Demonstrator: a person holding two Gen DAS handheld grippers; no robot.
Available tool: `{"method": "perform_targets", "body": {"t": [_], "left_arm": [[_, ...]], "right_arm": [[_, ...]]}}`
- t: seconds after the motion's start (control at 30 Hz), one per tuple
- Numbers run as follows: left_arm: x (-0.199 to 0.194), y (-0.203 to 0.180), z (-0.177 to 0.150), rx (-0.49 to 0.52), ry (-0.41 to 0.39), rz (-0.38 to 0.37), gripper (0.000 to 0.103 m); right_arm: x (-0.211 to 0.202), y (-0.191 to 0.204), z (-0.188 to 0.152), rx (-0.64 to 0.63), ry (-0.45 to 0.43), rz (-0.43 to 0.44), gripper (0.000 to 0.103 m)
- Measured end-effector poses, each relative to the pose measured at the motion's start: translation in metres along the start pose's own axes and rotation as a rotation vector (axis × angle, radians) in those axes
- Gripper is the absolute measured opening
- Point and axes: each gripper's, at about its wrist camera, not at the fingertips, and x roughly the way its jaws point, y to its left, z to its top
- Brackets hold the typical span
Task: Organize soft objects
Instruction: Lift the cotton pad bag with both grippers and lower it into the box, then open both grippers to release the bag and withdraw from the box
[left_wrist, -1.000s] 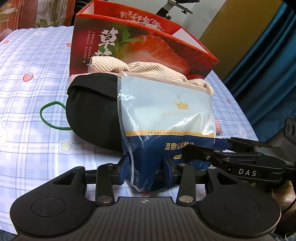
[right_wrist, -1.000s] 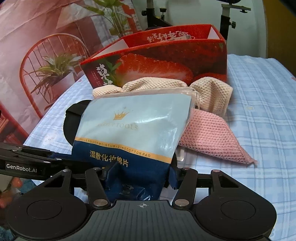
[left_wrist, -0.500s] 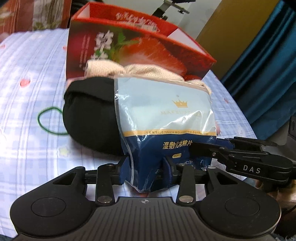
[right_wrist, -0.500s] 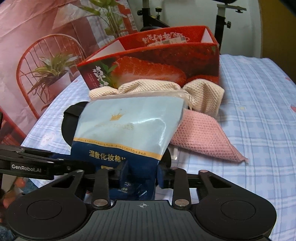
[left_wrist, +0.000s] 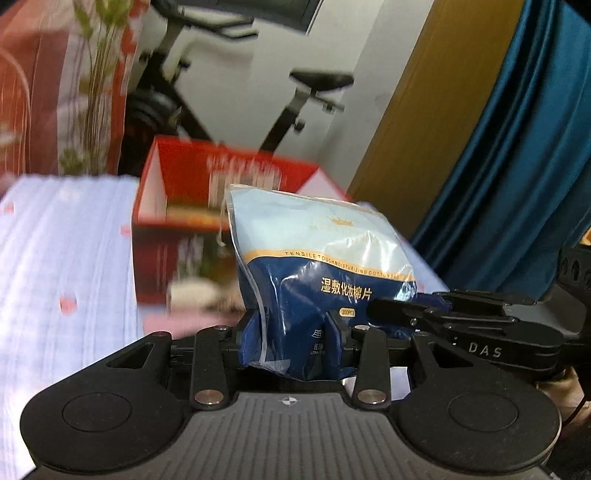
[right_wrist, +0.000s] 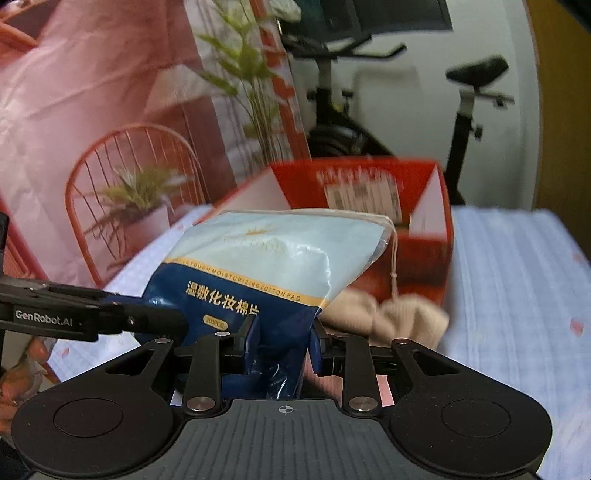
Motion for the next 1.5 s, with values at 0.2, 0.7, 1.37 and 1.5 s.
{"method": "perform_targets", "body": {"t": [0.2,0.7,1.37,1.5], "left_arm": [[-0.002,-0.005,0.039,0.011,-0.082,0.013,0.041],[0.048,0.03,0.115,-0.026,-0.131,0.017,0.041],[0.143,0.078,0.113,-0.066,0.114,0.095,0.041],[0.151,0.079,0.109,-0.049,0.162,0.113,0.041]], "right_arm": [[-0.002,-0.005,0.048,-0.02,-0.071,0.009,0.026],[0.057,-0.028,0.144,-0.086,-0.126,-0.028,0.026],[0.191,-0.081,0.126,0.063,0.12,-0.019,0.026],[0.206,-0.089,0.117,0.119,0.179,-0.017,0.026]]}}
